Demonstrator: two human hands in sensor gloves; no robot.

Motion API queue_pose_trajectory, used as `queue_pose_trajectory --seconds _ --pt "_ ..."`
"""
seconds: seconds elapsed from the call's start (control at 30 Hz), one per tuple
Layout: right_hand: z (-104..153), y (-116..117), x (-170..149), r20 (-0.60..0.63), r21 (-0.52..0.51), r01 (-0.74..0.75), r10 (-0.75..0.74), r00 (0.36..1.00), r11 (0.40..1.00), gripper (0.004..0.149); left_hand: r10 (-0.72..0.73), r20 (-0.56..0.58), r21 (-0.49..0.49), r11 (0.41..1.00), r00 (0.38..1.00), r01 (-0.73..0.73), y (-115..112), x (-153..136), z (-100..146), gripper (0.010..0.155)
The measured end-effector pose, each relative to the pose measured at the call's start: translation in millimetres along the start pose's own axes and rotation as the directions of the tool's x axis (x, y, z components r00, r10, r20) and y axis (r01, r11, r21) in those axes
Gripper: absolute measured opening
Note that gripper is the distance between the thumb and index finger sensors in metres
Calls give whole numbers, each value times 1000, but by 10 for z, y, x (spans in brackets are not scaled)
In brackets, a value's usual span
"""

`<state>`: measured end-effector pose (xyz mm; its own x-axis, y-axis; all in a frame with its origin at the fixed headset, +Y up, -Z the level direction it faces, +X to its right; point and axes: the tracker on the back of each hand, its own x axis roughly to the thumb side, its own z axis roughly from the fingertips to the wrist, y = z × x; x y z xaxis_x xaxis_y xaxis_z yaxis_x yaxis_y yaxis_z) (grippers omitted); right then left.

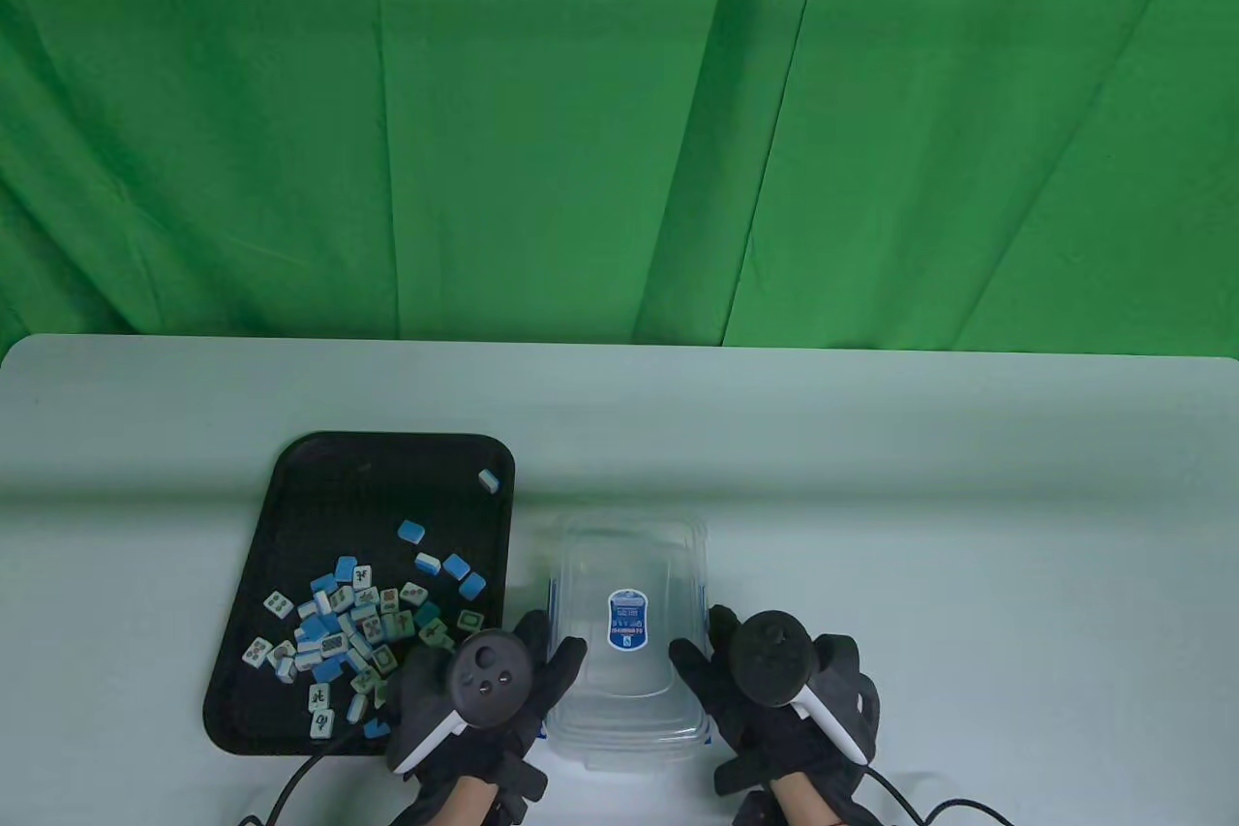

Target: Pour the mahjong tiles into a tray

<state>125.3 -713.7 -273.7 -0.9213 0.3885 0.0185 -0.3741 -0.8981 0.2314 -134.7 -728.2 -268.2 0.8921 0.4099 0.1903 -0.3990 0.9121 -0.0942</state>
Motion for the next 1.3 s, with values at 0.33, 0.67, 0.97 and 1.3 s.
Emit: queue_pose_trajectory --seconds 0.33,0.67,0.97,1.3 --pt "-30 57 8 -24 60 -38 40 999 997 71 -54 -27 -51 997 998 53 -28 17 -10 68" --pt "-34 67 14 -31 86 -40 43 999 995 71 -43 -39 -72 997 998 40 -31 15 -11 68" --pt "-33 69 19 -40 110 -46 51 998 993 71 -40 -45 -89 995 998 36 -39 18 -14 69" --pt "-41 74 21 -43 113 -51 56 998 992 71 -42 -48 -97 995 998 37 -51 16 -20 68"
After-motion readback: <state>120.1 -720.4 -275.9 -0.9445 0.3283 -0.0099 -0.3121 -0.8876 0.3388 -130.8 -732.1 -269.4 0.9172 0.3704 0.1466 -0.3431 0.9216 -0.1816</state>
